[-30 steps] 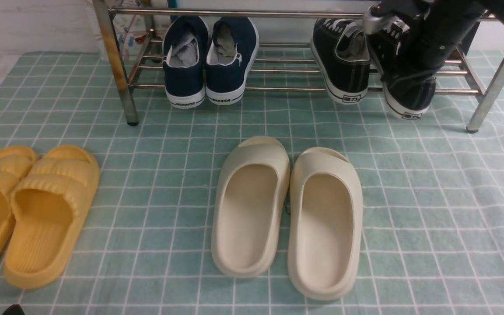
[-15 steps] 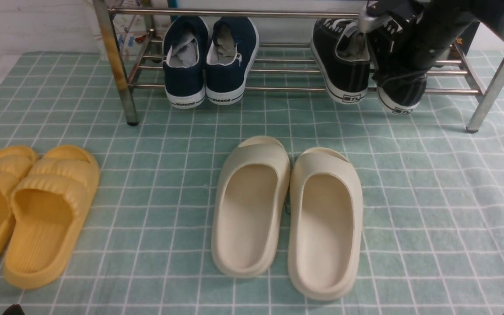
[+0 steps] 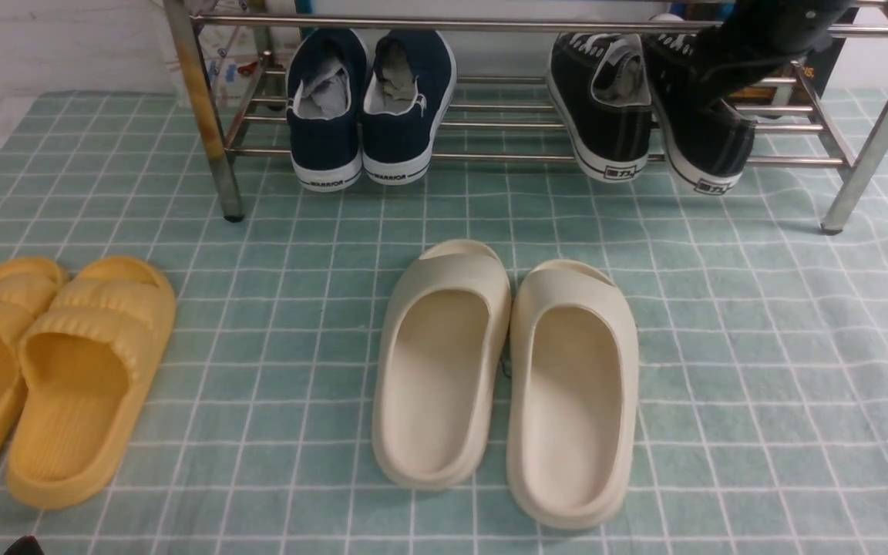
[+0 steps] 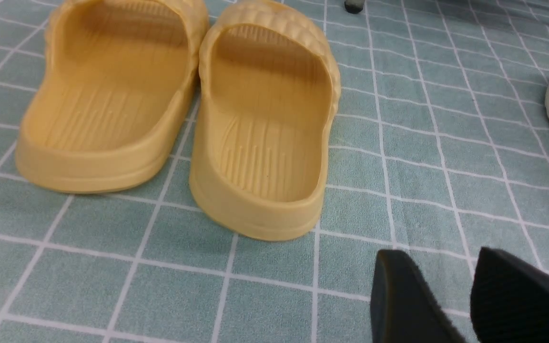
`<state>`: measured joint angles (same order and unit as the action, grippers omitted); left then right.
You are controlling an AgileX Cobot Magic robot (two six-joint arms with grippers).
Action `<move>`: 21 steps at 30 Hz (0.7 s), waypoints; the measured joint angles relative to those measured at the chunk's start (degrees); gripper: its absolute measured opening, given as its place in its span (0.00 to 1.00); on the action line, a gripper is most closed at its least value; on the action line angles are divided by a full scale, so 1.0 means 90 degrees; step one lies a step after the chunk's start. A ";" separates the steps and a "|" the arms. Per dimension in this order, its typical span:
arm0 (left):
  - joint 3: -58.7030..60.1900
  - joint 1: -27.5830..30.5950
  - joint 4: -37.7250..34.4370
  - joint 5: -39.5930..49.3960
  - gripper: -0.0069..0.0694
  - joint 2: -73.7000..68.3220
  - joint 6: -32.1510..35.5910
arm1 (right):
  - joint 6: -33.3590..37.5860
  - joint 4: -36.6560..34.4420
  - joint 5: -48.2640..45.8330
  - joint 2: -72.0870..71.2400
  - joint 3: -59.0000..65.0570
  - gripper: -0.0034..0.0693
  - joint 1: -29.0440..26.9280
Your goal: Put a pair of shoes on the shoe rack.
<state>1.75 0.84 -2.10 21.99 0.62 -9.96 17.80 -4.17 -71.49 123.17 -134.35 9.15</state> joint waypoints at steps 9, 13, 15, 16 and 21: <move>0.0000 0.0000 0.0000 0.0000 0.40 0.0000 0.0000 | -0.0422 0.0396 -0.0005 -0.1075 0.2012 0.07 0.0000; 0.0000 0.0000 0.0000 0.0000 0.40 0.0000 0.0000 | -0.0422 0.0397 0.0255 -0.1046 0.2769 0.04 0.0000; 0.0000 0.0000 0.0000 0.0000 0.40 0.0000 0.0000 | -0.0422 0.0403 0.0897 -0.0850 0.3073 0.04 0.0000; 0.0000 0.0000 0.0000 0.0000 0.40 0.0000 0.0000 | -0.0422 0.0403 0.0950 -0.0832 0.3086 0.04 0.0000; 0.0000 0.0000 0.0000 0.0000 0.40 0.0000 0.0000 | -0.0473 0.0403 0.2118 -0.0383 0.3174 0.04 0.0000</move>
<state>1.75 0.84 -2.10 21.99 0.62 -9.96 13.55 -0.55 -52.43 119.72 -105.78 9.15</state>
